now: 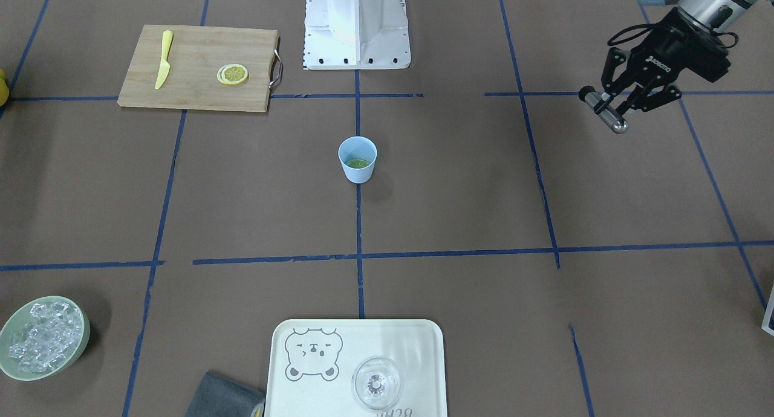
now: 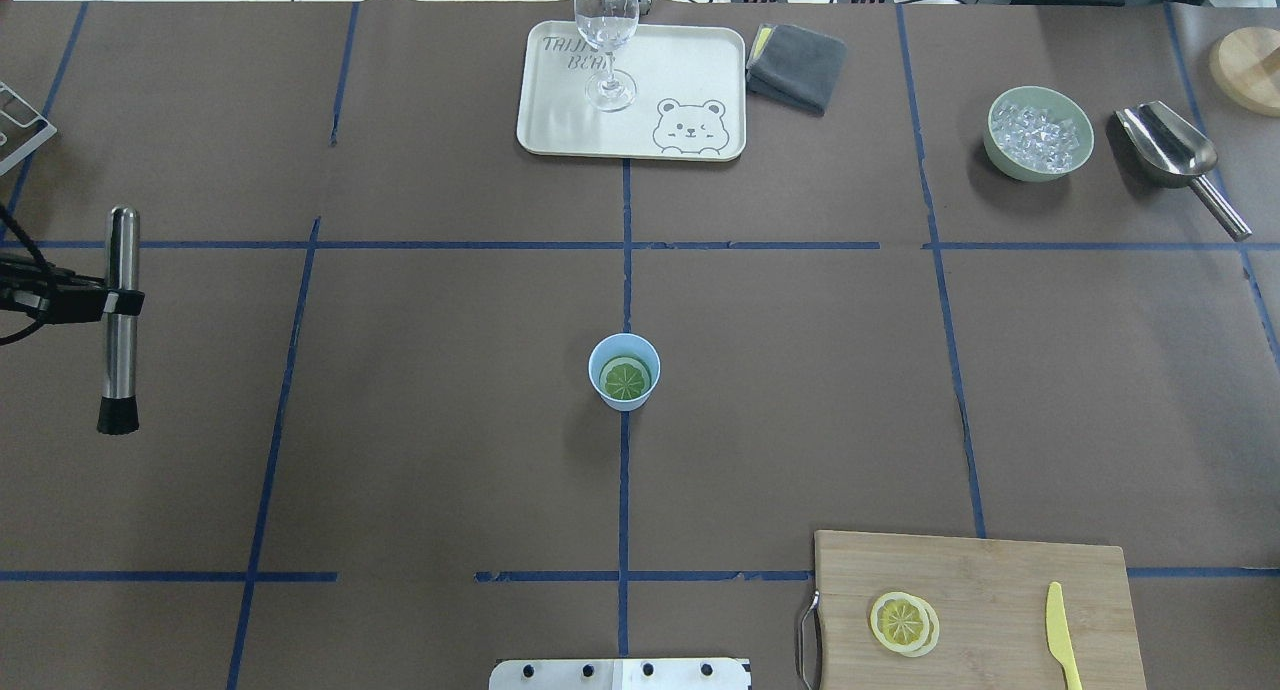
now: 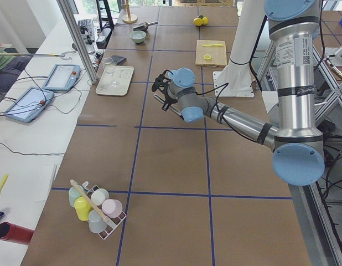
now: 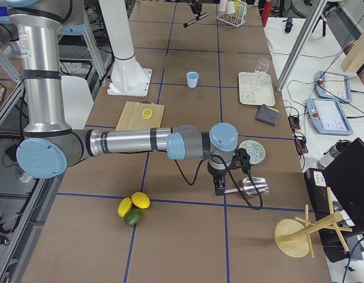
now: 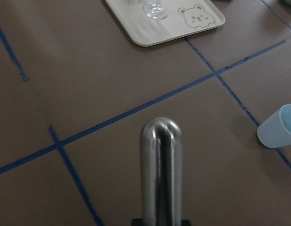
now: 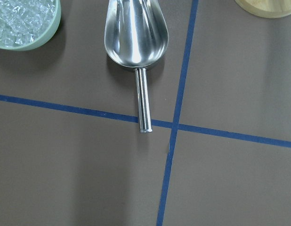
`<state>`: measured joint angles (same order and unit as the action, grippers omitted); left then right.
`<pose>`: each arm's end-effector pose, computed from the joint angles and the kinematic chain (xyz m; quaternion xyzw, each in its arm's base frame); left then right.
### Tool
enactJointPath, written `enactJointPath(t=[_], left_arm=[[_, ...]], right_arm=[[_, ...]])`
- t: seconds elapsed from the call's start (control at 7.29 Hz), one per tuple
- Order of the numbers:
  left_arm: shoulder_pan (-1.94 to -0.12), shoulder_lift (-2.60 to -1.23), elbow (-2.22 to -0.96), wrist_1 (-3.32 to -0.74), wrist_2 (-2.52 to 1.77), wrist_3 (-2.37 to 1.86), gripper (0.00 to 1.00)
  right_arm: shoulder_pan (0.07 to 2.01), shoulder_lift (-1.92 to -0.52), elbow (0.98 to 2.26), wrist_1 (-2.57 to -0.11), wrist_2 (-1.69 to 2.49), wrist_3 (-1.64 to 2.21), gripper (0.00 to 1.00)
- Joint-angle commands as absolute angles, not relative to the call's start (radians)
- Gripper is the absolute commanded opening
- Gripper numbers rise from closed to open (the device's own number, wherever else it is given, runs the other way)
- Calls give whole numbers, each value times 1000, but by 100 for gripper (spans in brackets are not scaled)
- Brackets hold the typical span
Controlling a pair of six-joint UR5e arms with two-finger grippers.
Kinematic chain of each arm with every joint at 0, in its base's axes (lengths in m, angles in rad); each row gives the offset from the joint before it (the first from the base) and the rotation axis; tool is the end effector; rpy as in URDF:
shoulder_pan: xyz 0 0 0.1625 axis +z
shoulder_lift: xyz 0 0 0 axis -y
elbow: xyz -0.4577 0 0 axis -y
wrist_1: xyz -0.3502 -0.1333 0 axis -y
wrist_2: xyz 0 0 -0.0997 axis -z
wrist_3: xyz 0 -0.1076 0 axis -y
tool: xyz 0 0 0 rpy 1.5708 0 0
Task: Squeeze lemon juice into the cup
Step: 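Lower the steel cylinder onto the table and open the left gripper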
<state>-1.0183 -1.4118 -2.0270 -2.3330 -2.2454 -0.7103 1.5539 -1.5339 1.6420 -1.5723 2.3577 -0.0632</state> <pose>0.1455 -0.3619 0.4660 0.2163 0.5120 0.1025 0.8250 0.0491 -0.4732 0.6470 0.0581 -0.3816 -0.0573 0.9207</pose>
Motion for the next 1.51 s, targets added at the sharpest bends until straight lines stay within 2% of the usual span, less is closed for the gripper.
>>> enactJointPath(t=[0.0,0.41,0.69,0.82,1.37], left_arm=[[-1025,-1400,-2002,-2161,-2263,-697,0],[-997,-1495,-1984,-1738,-2253,-695,0],[-988,-1741,-1889,-1356,-2246,-655,0],[-988,-1781,-1812,-1338,-2199,-596,0],[-986,-1767,-1683,-1406,-2195,-502,0]], right_arm=[[1554,-1534,1644,-1572,2358,-66,100],[1554,-1534,1646,-1571,2359,-64,100],[1554,-1535,1666,-1572,2359,-63,100],[1554,-1537,1675,-1572,2361,-63,100],[1554,-1540,1683,-1572,2361,-63,100]])
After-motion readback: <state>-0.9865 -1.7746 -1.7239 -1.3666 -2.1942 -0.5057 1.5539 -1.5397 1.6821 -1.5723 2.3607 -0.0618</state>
